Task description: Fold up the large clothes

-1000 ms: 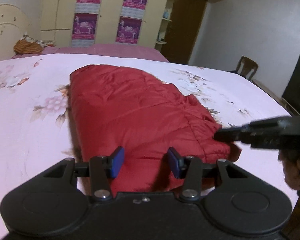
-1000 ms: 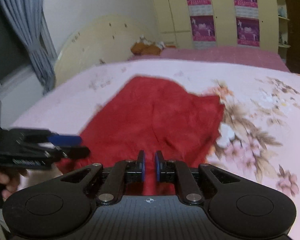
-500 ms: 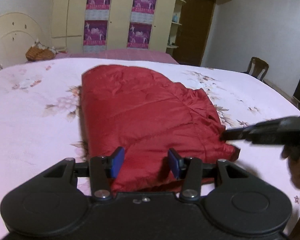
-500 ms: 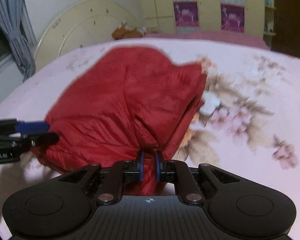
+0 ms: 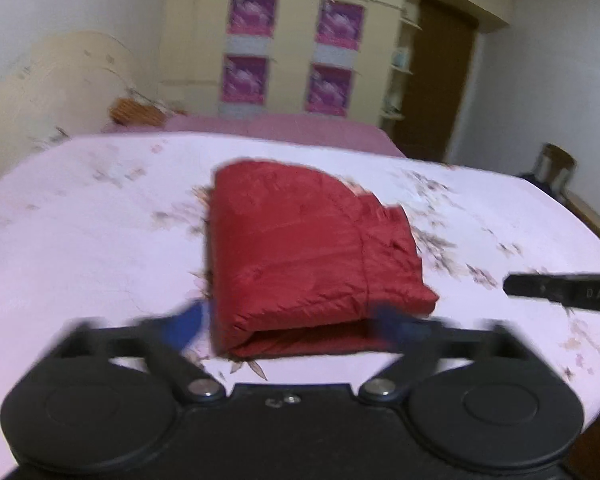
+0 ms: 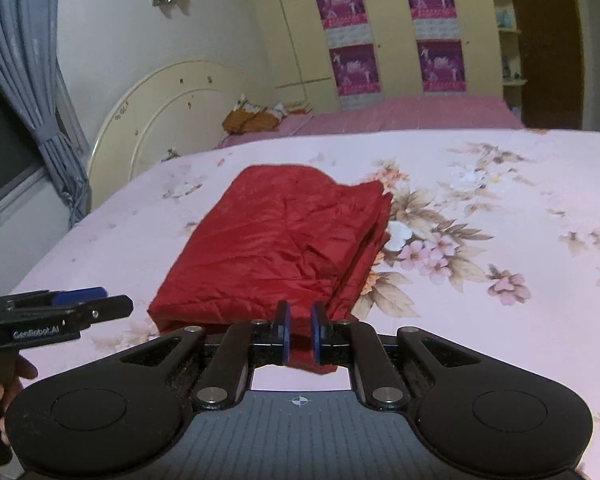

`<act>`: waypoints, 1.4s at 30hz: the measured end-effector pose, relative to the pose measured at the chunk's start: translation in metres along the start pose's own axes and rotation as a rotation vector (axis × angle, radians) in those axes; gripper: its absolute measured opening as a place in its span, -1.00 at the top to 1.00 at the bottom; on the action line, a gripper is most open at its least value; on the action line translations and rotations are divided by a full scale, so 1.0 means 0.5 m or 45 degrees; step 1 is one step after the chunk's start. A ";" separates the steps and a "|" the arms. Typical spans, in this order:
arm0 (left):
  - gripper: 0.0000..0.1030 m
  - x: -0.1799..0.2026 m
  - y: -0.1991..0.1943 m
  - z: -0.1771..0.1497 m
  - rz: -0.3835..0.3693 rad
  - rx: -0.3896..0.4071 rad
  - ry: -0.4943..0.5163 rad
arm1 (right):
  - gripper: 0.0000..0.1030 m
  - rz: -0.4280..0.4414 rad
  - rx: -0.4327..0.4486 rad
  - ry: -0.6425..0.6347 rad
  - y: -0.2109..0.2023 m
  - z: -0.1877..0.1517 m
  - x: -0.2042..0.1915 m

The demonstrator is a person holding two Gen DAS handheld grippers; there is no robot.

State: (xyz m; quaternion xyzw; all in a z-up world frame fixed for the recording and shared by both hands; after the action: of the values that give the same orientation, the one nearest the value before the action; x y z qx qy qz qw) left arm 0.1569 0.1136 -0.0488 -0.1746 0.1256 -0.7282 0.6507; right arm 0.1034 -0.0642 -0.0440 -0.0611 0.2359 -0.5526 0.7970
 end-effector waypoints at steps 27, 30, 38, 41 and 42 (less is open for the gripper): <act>-1.00 0.120 -0.267 -0.037 -0.015 0.069 0.071 | -0.99 -0.269 0.135 -0.124 -0.311 -0.074 -0.074; -1.00 0.121 -0.270 -0.035 -0.021 0.079 0.070 | -0.99 -0.267 0.146 -0.132 -0.316 -0.072 -0.078; -1.00 0.126 -0.271 -0.030 -0.031 0.099 0.078 | -0.99 -0.262 0.163 -0.145 -0.324 -0.067 -0.081; -1.00 0.127 -0.269 -0.030 -0.029 0.101 0.078 | -0.99 -0.259 0.170 -0.144 -0.326 -0.064 -0.078; -1.00 0.127 -0.270 -0.030 -0.028 0.100 0.078 | -0.99 -0.259 0.170 -0.142 -0.326 -0.063 -0.078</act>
State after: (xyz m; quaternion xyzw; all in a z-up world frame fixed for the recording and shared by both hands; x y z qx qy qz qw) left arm 0.0229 0.0665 -0.0013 -0.1281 0.1148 -0.7447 0.6448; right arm -0.0601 -0.0859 -0.0016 -0.0623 0.1463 -0.6409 0.7510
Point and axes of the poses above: each gripper's, at about its wrist camera, not at the fingertips, and y roughly the way its jaws point, x to its right, z to its top, the point moved 5 cm from there along y, roughly the way its jaws point, and after that the axes turned 10 degrees about x, right-handed, at the moved point
